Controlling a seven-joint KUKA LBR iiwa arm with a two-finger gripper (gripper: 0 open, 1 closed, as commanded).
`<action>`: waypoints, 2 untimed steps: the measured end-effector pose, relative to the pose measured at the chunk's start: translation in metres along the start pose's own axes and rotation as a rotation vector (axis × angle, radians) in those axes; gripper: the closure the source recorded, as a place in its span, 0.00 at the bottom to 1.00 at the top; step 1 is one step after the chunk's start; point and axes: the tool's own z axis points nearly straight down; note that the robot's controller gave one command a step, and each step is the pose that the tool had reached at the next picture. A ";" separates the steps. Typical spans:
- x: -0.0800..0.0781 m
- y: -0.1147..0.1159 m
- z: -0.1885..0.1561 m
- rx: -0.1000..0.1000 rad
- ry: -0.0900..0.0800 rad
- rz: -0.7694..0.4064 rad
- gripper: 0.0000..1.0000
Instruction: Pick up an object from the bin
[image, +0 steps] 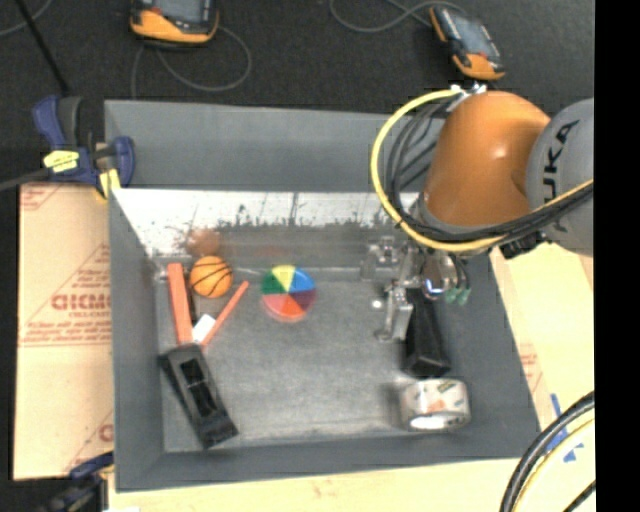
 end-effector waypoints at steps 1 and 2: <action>-0.001 0.000 -0.005 0.001 -0.008 0.000 0.00; -0.058 0.064 0.052 -0.001 -0.018 0.006 0.00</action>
Offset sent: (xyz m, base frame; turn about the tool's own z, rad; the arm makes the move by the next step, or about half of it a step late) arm 0.0620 0.0758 -0.0680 0.0046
